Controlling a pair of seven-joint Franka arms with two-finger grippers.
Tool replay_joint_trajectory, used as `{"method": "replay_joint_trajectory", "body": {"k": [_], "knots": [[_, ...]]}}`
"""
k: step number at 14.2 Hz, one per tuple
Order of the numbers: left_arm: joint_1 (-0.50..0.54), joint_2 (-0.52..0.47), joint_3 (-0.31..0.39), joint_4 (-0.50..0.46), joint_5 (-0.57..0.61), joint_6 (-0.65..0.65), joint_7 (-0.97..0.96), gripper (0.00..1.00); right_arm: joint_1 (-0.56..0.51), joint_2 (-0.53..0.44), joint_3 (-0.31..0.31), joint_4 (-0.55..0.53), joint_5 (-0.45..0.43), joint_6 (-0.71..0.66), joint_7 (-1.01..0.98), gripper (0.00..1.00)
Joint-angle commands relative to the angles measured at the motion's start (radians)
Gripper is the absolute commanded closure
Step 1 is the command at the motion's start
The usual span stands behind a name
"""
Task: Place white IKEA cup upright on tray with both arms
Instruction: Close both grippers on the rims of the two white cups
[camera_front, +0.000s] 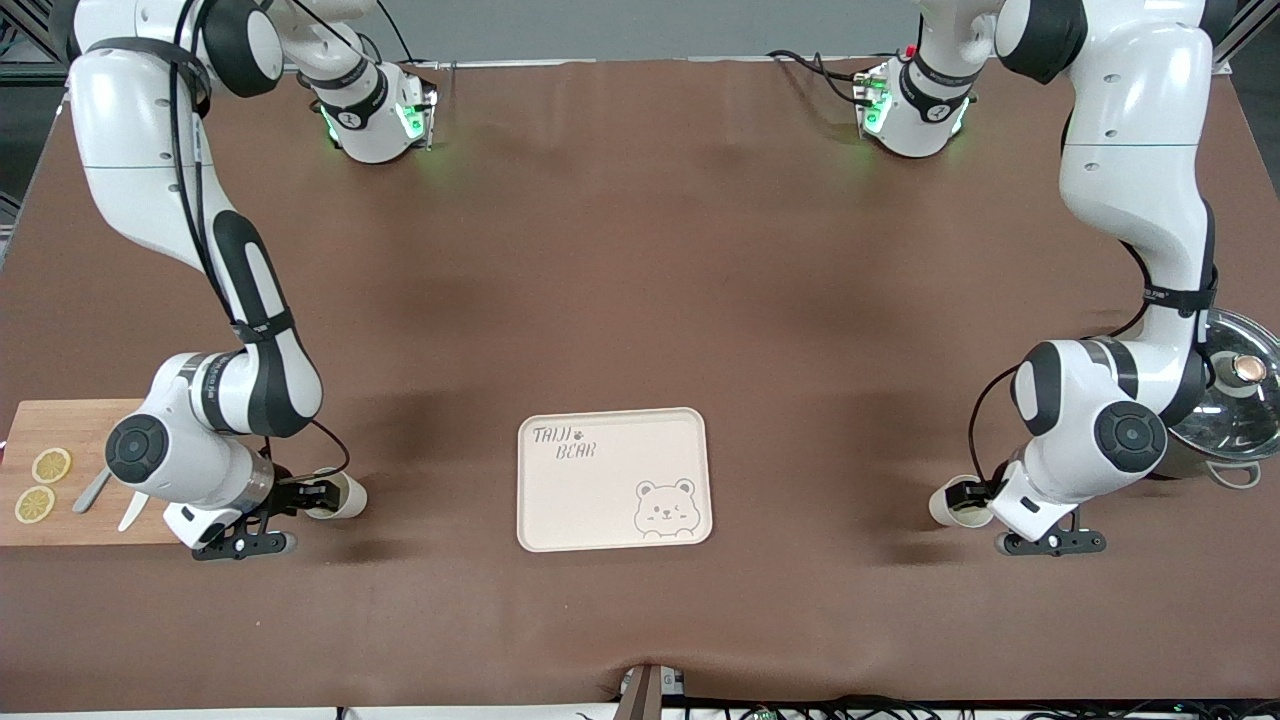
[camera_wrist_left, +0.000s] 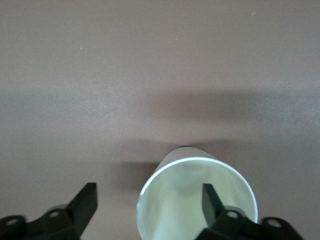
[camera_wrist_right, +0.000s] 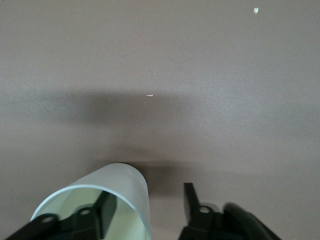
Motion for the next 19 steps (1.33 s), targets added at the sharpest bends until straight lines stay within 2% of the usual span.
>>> {"method": "replay_joint_trajectory", "body": {"k": [1, 3, 6, 11, 14, 19], "knots": [[0.009, -0.012, -0.004, -0.013, 0.005, 0.014, 0.019, 0.58, 0.006, 0.012, -0.003, 0.020, 0.014, 0.001, -0.015, 0.85], [0.007, -0.013, -0.004, -0.013, 0.004, 0.014, 0.017, 0.80, 0.006, 0.013, -0.003, 0.020, 0.014, 0.001, -0.017, 0.98], [-0.002, -0.013, -0.003, -0.010, 0.004, 0.016, 0.007, 1.00, 0.009, 0.015, -0.003, 0.020, 0.014, 0.001, -0.018, 1.00], [-0.007, -0.027, -0.004, 0.001, 0.011, 0.016, -0.004, 1.00, 0.011, 0.015, -0.002, 0.021, 0.014, 0.001, -0.014, 1.00], [-0.034, -0.041, -0.003, 0.056, 0.007, 0.001, -0.024, 1.00, 0.017, 0.007, -0.002, 0.033, 0.017, -0.013, -0.012, 1.00], [-0.072, -0.058, -0.003, 0.079, 0.007, -0.024, -0.116, 1.00, 0.048, 0.004, 0.001, 0.170, 0.018, -0.229, 0.070, 1.00]]}}
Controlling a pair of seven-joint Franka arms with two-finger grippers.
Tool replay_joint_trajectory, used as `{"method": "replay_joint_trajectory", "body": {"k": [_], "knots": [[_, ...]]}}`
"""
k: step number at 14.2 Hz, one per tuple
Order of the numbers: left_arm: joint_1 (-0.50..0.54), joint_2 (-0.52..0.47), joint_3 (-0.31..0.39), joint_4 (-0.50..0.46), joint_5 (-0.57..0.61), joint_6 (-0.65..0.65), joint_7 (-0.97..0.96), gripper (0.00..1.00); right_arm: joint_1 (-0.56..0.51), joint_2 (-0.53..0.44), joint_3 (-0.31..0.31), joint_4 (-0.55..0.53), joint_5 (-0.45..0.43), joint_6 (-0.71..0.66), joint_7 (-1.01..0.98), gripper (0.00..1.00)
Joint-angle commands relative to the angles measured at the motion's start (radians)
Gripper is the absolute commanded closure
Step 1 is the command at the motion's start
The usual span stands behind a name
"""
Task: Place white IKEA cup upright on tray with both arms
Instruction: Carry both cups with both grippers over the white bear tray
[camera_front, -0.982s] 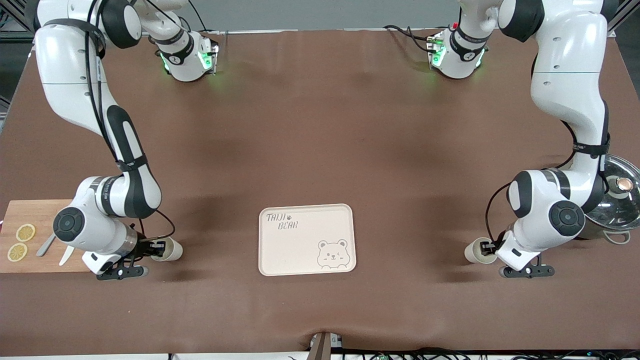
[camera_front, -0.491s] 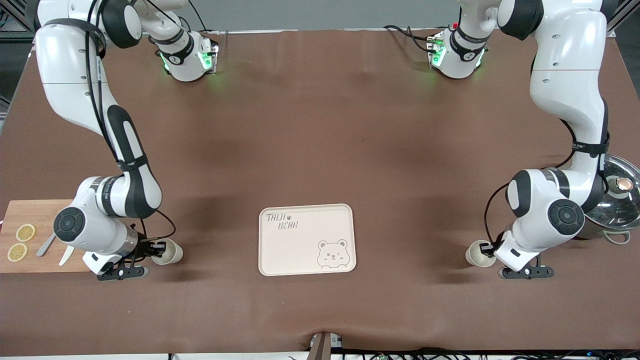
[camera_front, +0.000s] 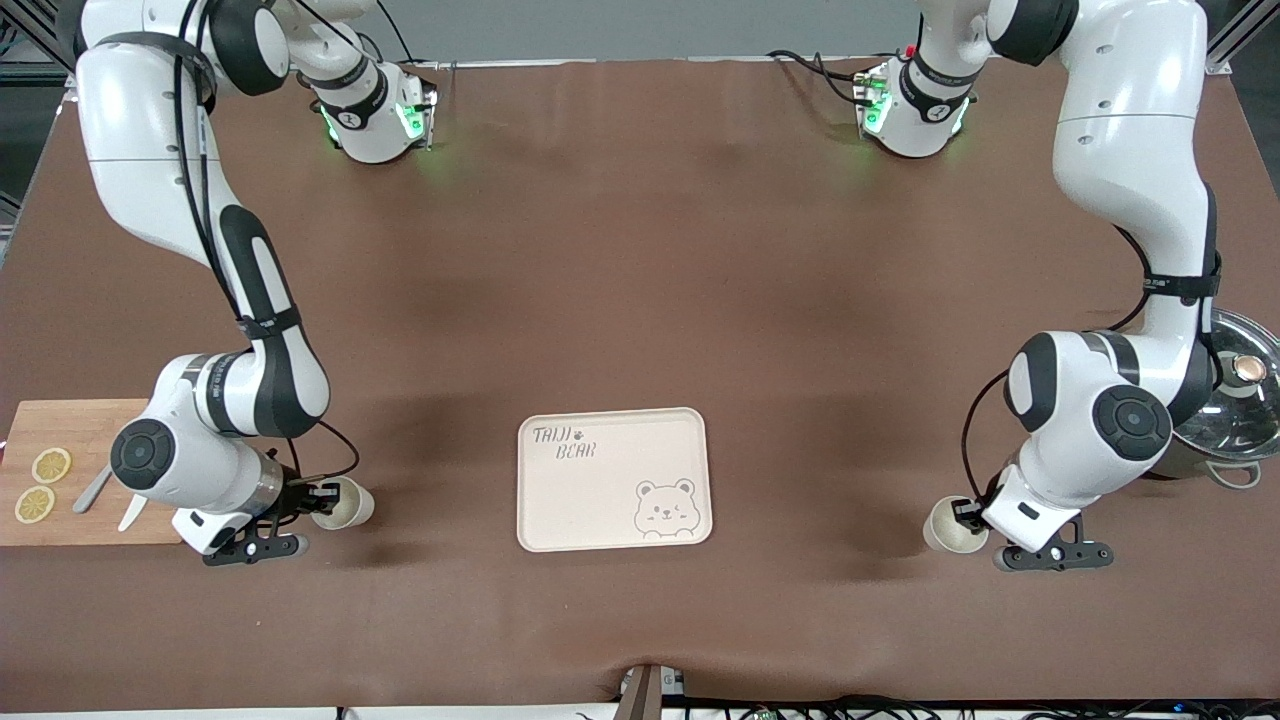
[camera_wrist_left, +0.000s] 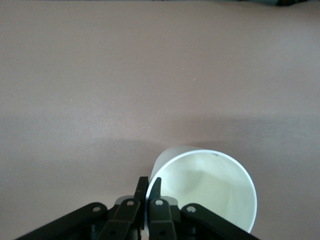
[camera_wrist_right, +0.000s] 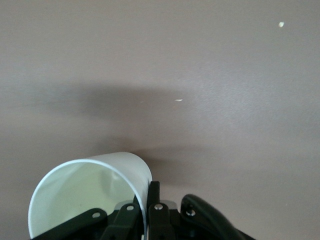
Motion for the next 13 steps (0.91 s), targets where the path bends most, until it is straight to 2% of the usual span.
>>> {"method": "replay_joint_trajectory", "body": {"k": [1, 4, 7, 13], "knots": [[-0.022, -0.015, 0.001, 0.029, 0.006, -0.057, -0.064, 1.00, 0.028, 0.005, -0.003, 0.100, 0.013, -0.125, 0.077, 1.00], [-0.057, -0.015, 0.001, 0.048, 0.005, -0.085, -0.158, 1.00, 0.072, 0.000, 0.000, 0.130, 0.018, -0.167, 0.210, 1.00], [-0.110, -0.011, 0.003, 0.063, 0.006, -0.085, -0.273, 1.00, 0.134, -0.014, 0.020, 0.128, 0.068, -0.167, 0.393, 1.00], [-0.217, -0.007, 0.003, 0.065, 0.005, -0.087, -0.507, 1.00, 0.281, -0.005, 0.019, 0.127, 0.064, -0.153, 0.674, 1.00]]}}
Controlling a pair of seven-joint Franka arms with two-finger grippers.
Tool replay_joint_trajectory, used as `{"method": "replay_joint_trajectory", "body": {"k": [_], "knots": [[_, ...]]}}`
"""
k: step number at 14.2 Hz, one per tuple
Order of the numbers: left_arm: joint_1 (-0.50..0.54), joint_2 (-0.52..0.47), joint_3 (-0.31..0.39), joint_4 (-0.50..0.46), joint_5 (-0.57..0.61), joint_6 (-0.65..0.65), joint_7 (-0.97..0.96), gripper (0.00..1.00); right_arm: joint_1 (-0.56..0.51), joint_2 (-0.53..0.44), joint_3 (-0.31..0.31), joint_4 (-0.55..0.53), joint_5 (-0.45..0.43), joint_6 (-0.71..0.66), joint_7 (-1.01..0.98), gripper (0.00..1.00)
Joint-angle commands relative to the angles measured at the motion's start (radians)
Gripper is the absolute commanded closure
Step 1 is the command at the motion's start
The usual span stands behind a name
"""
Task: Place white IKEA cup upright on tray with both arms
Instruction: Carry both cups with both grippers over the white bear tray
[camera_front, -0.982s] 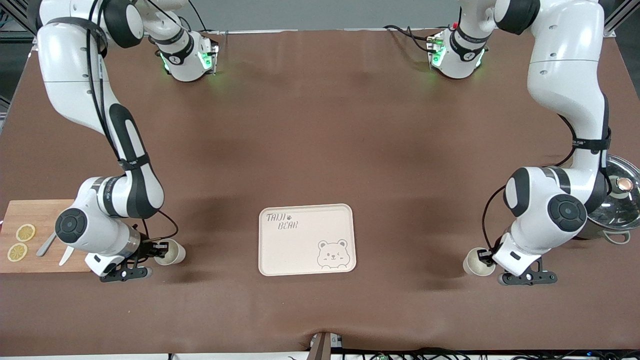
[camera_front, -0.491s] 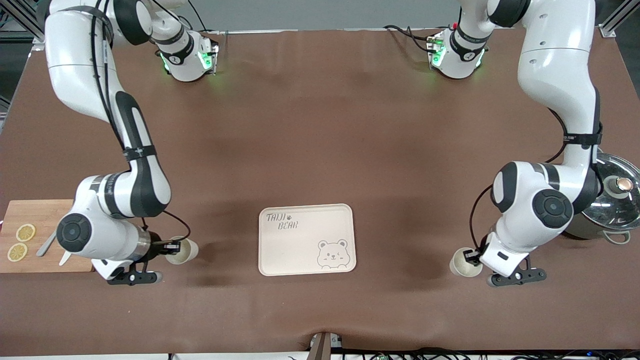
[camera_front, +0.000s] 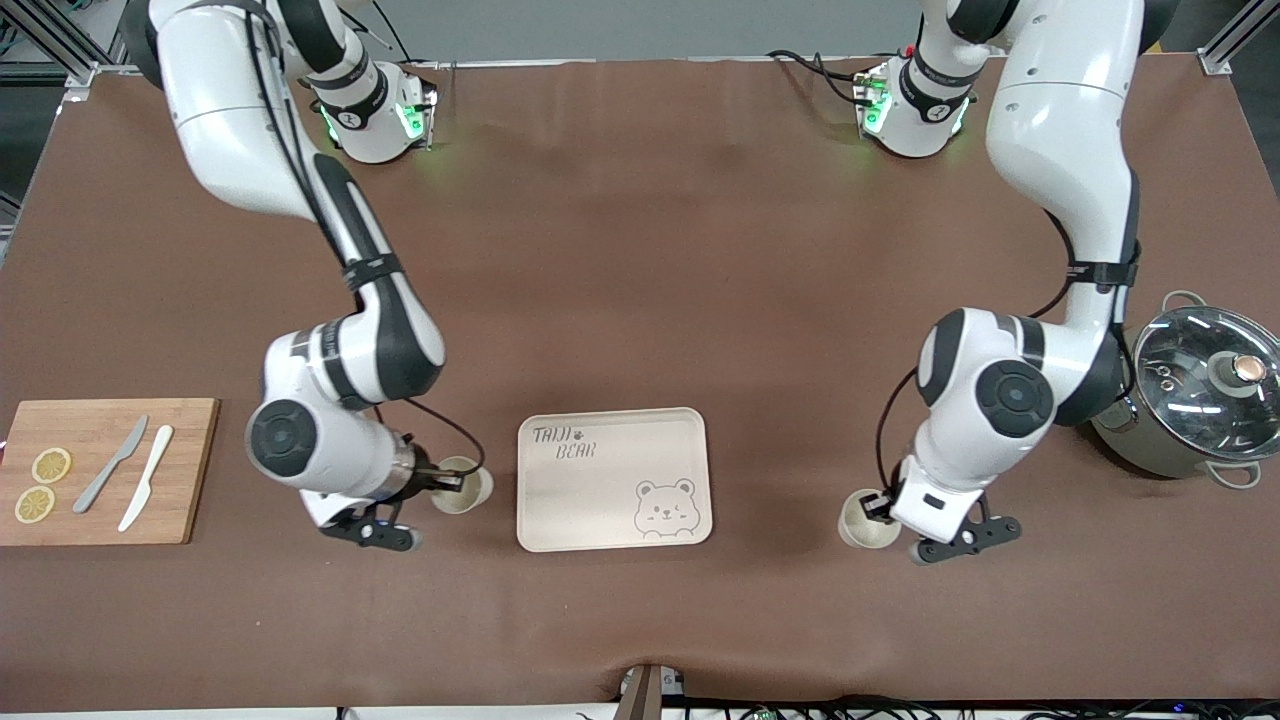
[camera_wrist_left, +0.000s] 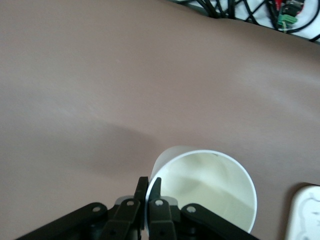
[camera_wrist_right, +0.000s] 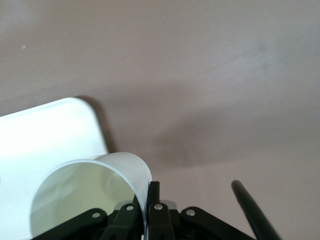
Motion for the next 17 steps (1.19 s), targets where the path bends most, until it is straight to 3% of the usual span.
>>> {"method": "replay_joint_trajectory", "body": {"k": [1, 10, 17], "knots": [[-0.052, 0.000, 0.005, 0.015, 0.005, -0.034, -0.115, 1.00, 0.043, 0.001, -0.008, -0.001, 0.010, 0.002, 0.093, 1.00], [-0.190, 0.046, 0.002, 0.090, -0.006, -0.064, -0.410, 1.00, 0.117, 0.073, -0.008, -0.027, 0.007, 0.169, 0.159, 1.00], [-0.293, 0.109, 0.002, 0.110, -0.006, 0.012, -0.509, 1.00, 0.120, 0.095, -0.008, -0.028, 0.005, 0.210, 0.175, 1.00]]}}
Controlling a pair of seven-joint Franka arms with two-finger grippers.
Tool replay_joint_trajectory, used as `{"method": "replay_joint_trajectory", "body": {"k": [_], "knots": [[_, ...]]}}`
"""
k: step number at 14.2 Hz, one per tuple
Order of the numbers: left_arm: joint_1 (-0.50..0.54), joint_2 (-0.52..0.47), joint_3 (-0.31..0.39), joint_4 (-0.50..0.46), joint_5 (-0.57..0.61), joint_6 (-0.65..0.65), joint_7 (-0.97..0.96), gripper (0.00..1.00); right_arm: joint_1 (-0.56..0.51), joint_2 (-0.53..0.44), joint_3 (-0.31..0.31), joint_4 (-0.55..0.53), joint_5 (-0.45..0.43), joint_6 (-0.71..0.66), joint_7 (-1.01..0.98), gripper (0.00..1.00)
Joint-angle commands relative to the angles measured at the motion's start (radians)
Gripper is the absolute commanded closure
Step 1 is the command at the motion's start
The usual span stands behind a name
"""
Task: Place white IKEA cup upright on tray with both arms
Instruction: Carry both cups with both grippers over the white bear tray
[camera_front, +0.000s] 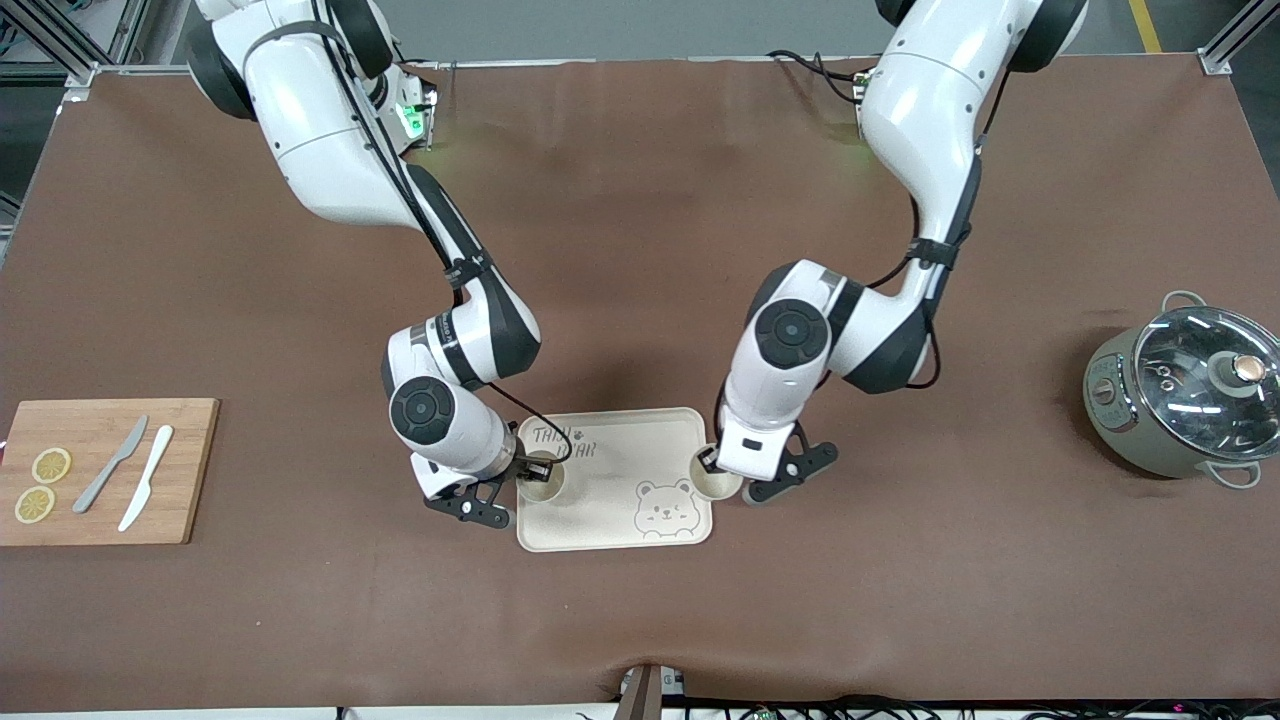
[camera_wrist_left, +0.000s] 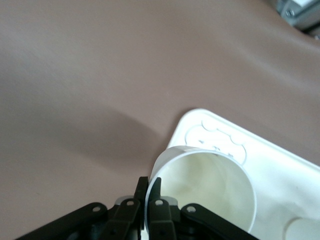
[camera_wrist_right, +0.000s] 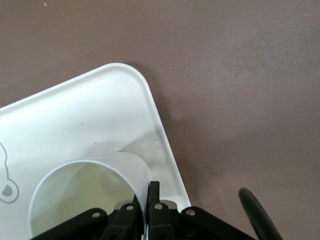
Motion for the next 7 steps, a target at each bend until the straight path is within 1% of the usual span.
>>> {"method": "replay_joint_trajectory", "body": {"k": [1, 3, 4, 5, 6, 7], "knots": [[-0.035, 0.046, 0.008, 0.035, -0.006, 0.023, -0.025, 1.00, 0.007, 0.004, -0.006, 0.001, 0.005, 0.017, 0.019, 1.00], [-0.045, 0.059, 0.008, 0.037, -0.006, 0.029, -0.026, 1.00, 0.007, 0.005, -0.006, 0.001, 0.005, 0.017, 0.019, 0.99], [-0.056, 0.066, 0.009, 0.037, -0.006, 0.037, -0.026, 1.00, 0.007, 0.005, -0.006, 0.001, 0.007, 0.017, 0.019, 0.87], [-0.061, 0.076, 0.009, 0.037, -0.006, 0.040, -0.028, 1.00, 0.007, 0.005, -0.006, 0.001, 0.008, 0.015, 0.019, 0.63], [-0.065, 0.085, 0.011, 0.035, -0.006, 0.049, -0.028, 1.00, 0.007, 0.005, -0.006, 0.001, 0.008, 0.015, 0.019, 0.53], [-0.067, 0.096, 0.011, 0.035, -0.004, 0.057, -0.028, 1.00, 0.007, 0.005, -0.006, 0.001, 0.010, 0.015, 0.019, 0.38]]}}
